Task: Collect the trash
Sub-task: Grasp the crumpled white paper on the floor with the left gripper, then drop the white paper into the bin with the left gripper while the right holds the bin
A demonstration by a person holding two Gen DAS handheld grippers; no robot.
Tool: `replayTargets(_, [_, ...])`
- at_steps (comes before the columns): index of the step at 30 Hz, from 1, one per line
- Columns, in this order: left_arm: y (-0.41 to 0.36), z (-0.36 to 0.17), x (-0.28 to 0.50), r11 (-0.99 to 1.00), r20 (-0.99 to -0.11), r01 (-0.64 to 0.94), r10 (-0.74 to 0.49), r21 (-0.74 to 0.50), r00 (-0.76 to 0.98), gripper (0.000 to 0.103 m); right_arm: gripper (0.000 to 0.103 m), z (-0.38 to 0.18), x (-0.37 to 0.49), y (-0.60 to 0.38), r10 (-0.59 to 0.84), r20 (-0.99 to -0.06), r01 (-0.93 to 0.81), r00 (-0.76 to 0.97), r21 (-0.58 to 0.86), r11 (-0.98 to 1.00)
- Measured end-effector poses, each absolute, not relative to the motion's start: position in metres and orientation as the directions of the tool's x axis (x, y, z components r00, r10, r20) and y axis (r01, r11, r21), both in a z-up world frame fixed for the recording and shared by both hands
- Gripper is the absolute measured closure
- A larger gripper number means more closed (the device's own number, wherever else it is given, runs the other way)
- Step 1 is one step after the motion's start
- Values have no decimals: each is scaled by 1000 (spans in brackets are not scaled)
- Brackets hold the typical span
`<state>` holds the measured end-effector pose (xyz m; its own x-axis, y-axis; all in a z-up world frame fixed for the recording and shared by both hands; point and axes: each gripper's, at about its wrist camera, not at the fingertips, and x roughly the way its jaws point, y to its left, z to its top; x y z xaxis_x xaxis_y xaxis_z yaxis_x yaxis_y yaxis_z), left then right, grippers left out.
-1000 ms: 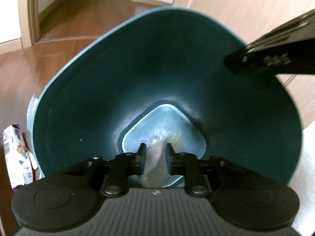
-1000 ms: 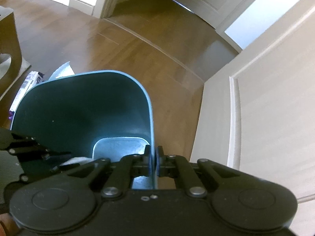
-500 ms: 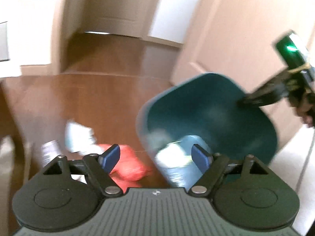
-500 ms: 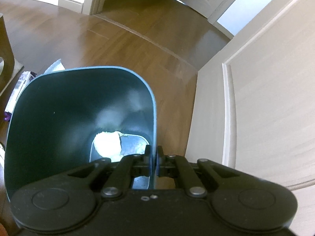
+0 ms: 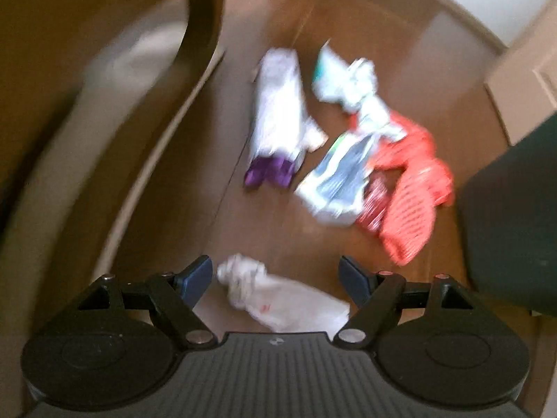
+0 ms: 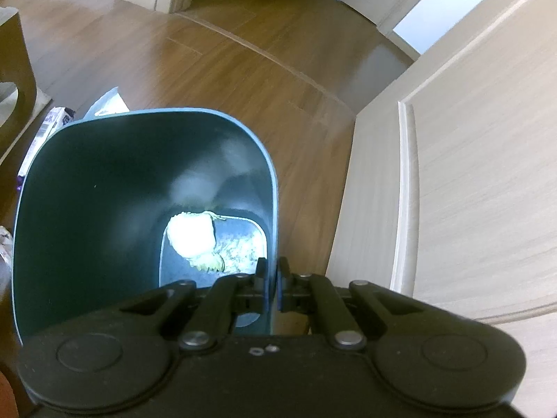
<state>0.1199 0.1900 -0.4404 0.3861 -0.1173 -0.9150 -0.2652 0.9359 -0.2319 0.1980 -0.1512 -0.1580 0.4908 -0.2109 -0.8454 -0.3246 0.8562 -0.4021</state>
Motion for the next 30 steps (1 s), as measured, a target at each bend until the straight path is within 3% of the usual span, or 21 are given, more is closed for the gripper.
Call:
replayTargets(8, [178,-513,133,934,-966,-332,-47,-134,255,24,99,-158,185,-151,-231,-846,-340,481,-423,840])
replayTargets(13, [166,-515,137,958,-966,-272,-21,-93,259,25,99,-161,167,-155,-251,-845,-349,472,-441,827])
replayTargets(15, [166,-513,139,961,-967,-266,-8,-78,255,30,99,-162,163,-158,-259,-843,-353,471,-450,821])
replayTargets(17, [165,-512,141,963,-970,-263,9,-57,242,51,100,-162,161,-160,-265,-842,-356,470,-455,816])
replayTargets(21, [161,-519,145,966,-974,-259,42,-17,222,70,101,-163,159,-162,-269,-840,-357,470,-460,813])
replayTargets(25, [158,-515,145,970,-971,-245,63,5,231,80,102,-162,155,-160,-263,-834,-365,484,-466,806])
replayTargets(30, [144,-477,146,981,-946,-191,31,-33,324,82,102,-155,160,-163,-252,-830,-340,498,-454,823])
